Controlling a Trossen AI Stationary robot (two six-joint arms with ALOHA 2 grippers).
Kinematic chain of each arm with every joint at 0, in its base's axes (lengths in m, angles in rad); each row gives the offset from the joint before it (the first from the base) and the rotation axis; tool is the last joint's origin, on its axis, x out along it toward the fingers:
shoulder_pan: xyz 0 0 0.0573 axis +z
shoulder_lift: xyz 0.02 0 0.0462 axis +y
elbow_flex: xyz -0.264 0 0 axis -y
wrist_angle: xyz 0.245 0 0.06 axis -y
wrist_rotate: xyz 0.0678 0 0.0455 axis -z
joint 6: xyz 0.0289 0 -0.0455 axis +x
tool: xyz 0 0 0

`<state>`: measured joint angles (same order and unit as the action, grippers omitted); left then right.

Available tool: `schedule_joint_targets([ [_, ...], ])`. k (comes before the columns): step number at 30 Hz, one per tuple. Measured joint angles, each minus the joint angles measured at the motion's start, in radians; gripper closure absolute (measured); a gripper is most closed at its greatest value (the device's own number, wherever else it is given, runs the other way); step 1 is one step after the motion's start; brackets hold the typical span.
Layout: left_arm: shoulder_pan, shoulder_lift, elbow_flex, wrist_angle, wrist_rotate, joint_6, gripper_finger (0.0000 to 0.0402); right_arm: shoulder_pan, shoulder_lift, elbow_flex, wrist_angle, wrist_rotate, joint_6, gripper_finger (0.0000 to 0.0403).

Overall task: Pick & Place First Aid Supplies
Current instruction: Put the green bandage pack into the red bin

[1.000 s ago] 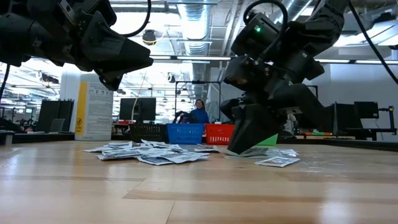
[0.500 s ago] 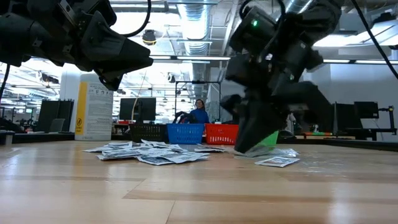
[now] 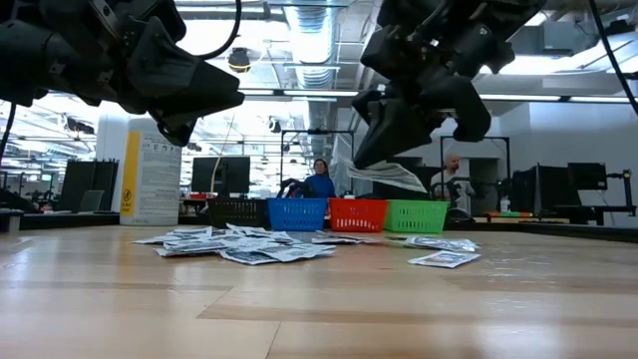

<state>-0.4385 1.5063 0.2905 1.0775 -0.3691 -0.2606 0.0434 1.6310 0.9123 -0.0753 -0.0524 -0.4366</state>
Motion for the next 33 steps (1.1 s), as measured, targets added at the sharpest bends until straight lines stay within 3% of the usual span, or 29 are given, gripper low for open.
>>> schedule_joint_targets([
  [6,0.0,0.0,0.0,0.0,0.0,0.0,0.0309,-0.008,0.013,0.0,-0.018,-0.081,0.061,0.0402],
  [10,0.0,0.0,0.0,0.0,0.0,0.0,0.0309,-0.007,0.012,0.001,-0.042,-0.088,0.128,0.0403],
  [33,0.0,0.0,0.0,0.0,0.0,-0.006,0.0309,-0.005,0.011,0.002,-0.056,-0.132,0.142,0.0399],
])
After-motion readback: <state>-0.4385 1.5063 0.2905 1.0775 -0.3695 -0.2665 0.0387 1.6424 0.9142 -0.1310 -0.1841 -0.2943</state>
